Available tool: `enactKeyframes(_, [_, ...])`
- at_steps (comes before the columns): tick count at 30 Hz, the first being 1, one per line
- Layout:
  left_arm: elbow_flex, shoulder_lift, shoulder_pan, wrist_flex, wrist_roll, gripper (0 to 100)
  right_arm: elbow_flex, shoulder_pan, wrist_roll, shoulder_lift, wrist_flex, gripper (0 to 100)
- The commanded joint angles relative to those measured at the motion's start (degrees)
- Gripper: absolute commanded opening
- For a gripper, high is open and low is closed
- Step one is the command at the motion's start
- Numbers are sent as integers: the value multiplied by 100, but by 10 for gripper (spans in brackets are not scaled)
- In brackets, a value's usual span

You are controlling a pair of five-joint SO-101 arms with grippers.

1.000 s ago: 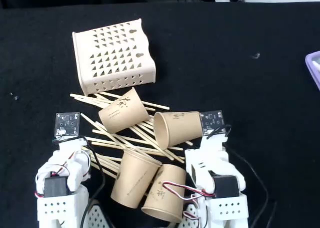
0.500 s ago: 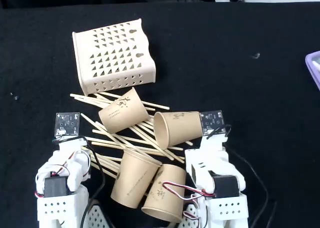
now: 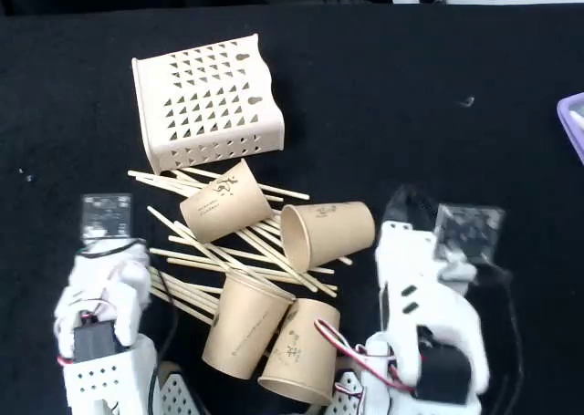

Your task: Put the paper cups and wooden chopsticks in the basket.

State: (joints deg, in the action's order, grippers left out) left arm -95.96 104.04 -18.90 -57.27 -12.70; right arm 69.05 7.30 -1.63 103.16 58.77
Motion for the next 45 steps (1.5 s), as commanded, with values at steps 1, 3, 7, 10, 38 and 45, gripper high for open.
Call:
enactKeyframes(1, [215, 35, -1165, 1178, -352, 34, -840, 105, -457, 532, -422, 16])
enactKeyframes(3, [330, 35, -1393, 1662, -308, 34, -1068, 97, -958, 532, -642, 16])
enactKeyframes(7, [760, 35, -1437, 2207, -264, 85, -1868, -105, -1029, 488, -949, 109])
enactKeyframes(10, [1552, 35, -1481, 2189, 457, 193, -2774, -404, -923, 321, -633, 179])
enactKeyframes(38, [8092, -8826, 418, 422, 1582, 207, -1877, -501, -97, -6774, -2558, 181])
enactKeyframes(45, [10026, -10971, 532, 0, 1565, 207, -620, -501, -114, -6791, -3868, 181])
